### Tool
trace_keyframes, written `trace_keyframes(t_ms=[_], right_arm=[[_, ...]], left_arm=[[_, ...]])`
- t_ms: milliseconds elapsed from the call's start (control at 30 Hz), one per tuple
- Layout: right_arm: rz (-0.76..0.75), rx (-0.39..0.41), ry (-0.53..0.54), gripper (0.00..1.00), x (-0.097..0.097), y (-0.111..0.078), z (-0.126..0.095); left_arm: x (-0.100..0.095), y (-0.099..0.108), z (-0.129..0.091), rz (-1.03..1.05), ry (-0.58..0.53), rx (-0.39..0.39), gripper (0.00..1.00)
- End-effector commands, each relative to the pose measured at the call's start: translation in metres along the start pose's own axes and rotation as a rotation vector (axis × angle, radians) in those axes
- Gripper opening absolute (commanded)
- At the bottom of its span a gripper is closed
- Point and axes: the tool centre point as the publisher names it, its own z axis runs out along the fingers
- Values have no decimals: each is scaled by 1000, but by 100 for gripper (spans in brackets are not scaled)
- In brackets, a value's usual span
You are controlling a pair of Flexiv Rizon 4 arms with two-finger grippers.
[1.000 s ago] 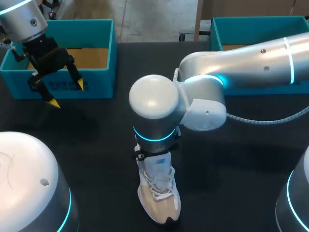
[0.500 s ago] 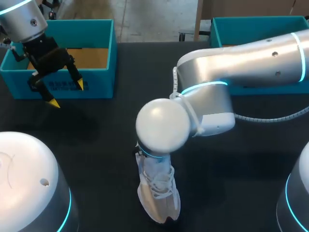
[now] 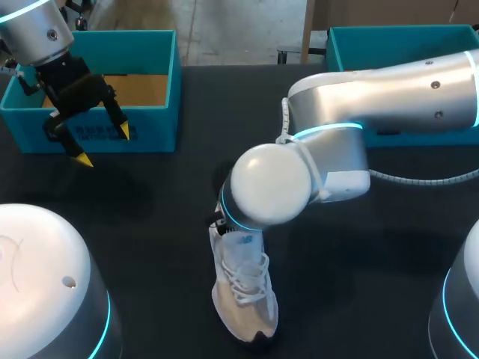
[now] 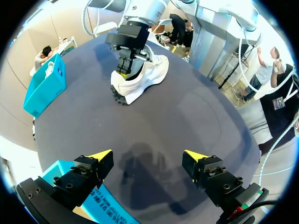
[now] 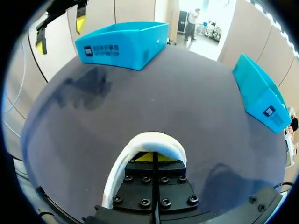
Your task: Take the shoe out of the shoebox, open the shoe tongue, remove and reinsert the insole, then place the shoe into the shoebox
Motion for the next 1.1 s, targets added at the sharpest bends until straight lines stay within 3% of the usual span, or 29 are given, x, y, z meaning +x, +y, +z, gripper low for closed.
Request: trace_keyframes(t_ms=[33, 400, 767, 933, 1100], right_arm=[[17, 24, 38, 0, -1, -4, 26], [107, 134, 26, 0, 5, -38, 31], [187, 242, -24, 0, 19, -86, -2], [160, 196, -48, 0, 17, -75, -13], [111, 150, -59, 0, 13, -50, -21]], left_arm=[[1, 0, 0, 0, 0, -2, 100], [1, 0, 0, 0, 0, -2, 100], [1, 0, 0, 0, 0, -2, 100], [1, 0, 0, 0, 0, -2, 100], [1, 0, 0, 0, 0, -2, 100]])
